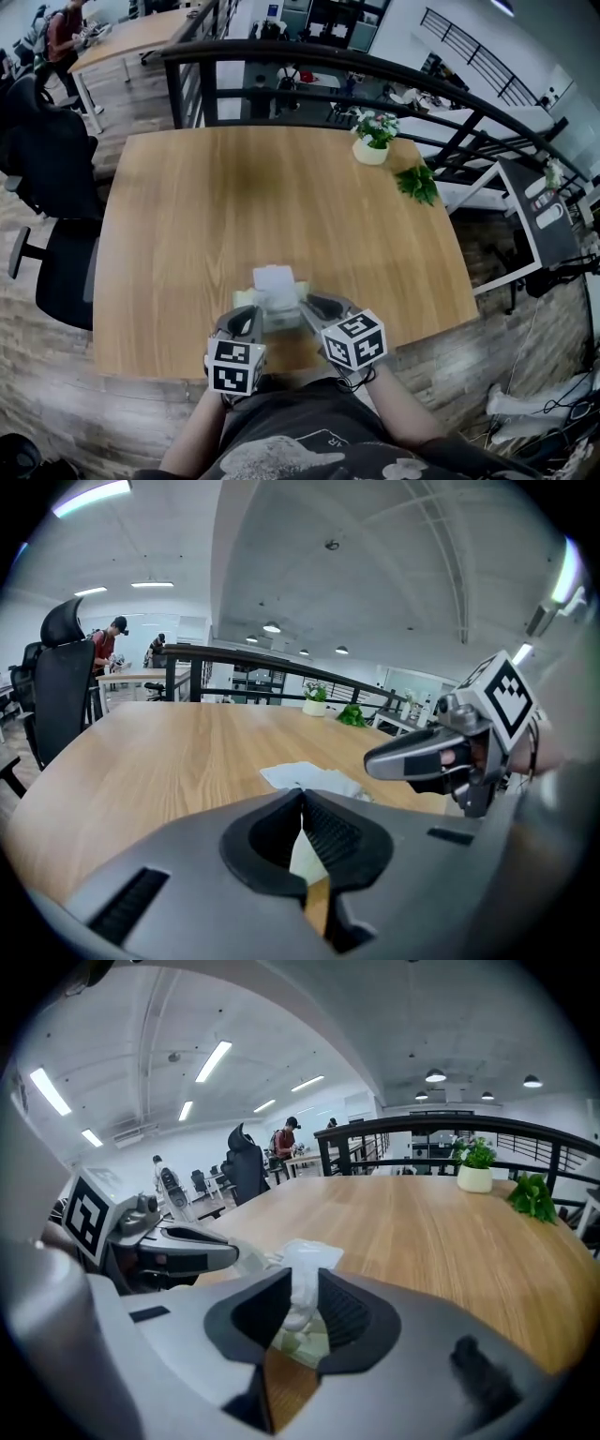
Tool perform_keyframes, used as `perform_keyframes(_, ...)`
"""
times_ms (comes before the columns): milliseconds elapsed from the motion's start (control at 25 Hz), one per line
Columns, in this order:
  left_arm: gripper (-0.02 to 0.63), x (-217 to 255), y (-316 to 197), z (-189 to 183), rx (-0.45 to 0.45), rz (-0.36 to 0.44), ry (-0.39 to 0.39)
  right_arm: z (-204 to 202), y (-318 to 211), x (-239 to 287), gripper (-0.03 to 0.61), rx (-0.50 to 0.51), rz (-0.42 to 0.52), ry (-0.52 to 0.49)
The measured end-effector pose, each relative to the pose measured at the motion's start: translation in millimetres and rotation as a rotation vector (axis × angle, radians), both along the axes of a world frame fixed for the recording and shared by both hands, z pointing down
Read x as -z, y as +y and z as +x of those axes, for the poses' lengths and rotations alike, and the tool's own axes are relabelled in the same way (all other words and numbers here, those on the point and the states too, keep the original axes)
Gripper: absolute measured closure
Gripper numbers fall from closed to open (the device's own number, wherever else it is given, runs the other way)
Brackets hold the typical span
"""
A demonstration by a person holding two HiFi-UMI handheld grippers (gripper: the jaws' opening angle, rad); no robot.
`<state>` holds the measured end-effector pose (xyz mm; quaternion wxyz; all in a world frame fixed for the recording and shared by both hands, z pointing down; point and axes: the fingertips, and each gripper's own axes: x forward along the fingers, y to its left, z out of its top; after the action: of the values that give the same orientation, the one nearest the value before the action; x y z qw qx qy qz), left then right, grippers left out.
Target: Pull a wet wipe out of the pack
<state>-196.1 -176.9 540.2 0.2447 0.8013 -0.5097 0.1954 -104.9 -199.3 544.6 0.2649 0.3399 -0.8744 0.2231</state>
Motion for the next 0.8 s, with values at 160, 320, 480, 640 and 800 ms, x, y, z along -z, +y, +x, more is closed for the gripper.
perform_keyframes(160, 0.598, -3, -1, -5, -0.026, 0.006, 0.009, -16, 3, -14, 0.453, 0.065, -0.036, 0.052)
perform_keyframes(320, 0.597, -4, -3, -3, -0.042, -0.001, 0.022, -19, -7, -26, 0.445, 0.067, -0.043, 0.091)
perform_keyframes(480, 0.597, -6, -2, -3, -0.047, -0.017, 0.029, -20, -13, -35, 0.442, 0.072, -0.060, 0.113)
perform_keyframes(640, 0.597, -8, -3, -3, -0.036, -0.024, 0.027, -20, -13, -35, 0.442, 0.093, -0.045, 0.135)
perform_keyframes(800, 0.598, -8, -4, -1, -0.030, -0.026, 0.023, -23, -10, -36, 0.449, 0.119, -0.025, 0.160)
